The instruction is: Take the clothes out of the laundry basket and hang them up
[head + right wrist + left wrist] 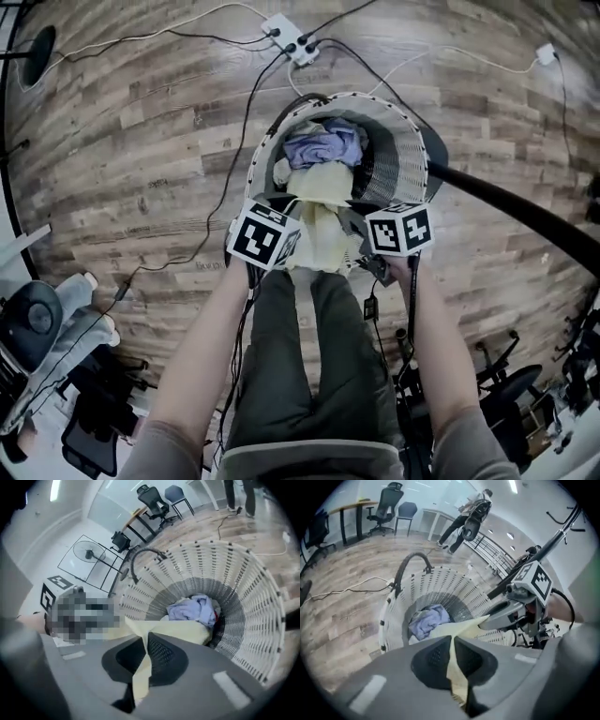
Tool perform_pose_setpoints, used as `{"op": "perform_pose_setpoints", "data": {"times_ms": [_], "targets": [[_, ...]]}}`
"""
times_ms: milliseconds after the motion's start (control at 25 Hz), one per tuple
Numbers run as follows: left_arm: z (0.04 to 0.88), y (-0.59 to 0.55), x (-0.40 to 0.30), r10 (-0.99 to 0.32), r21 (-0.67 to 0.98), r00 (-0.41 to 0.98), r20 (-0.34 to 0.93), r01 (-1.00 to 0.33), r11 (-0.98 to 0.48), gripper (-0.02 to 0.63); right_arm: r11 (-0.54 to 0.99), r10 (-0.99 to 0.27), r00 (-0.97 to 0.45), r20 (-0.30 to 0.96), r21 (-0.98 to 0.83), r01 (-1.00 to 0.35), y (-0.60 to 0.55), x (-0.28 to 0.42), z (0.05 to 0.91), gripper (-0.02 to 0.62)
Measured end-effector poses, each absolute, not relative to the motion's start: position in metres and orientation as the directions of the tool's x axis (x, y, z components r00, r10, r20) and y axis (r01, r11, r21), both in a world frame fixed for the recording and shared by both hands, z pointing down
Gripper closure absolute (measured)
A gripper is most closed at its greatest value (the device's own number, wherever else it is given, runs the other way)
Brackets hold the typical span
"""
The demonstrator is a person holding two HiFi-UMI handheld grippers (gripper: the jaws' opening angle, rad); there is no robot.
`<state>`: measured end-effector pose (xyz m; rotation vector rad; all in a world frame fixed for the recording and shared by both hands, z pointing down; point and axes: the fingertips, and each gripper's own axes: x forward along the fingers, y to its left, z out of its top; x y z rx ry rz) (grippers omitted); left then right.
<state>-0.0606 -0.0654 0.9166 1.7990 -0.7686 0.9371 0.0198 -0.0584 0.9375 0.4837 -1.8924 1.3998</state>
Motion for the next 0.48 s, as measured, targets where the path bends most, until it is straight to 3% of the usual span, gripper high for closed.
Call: {"op": "perform_pose_setpoints", "data": {"times_ms": [480], "targets": [[0.708, -0.094, -0.065, -0.317, 0.434, 0.586, 0.746, -0.789, -0.436, 0.603, 0.421, -0.042, -0.726, 0.686, -0.647, -0.636, -0.071, 0.017, 0.72, 0.563]]}}
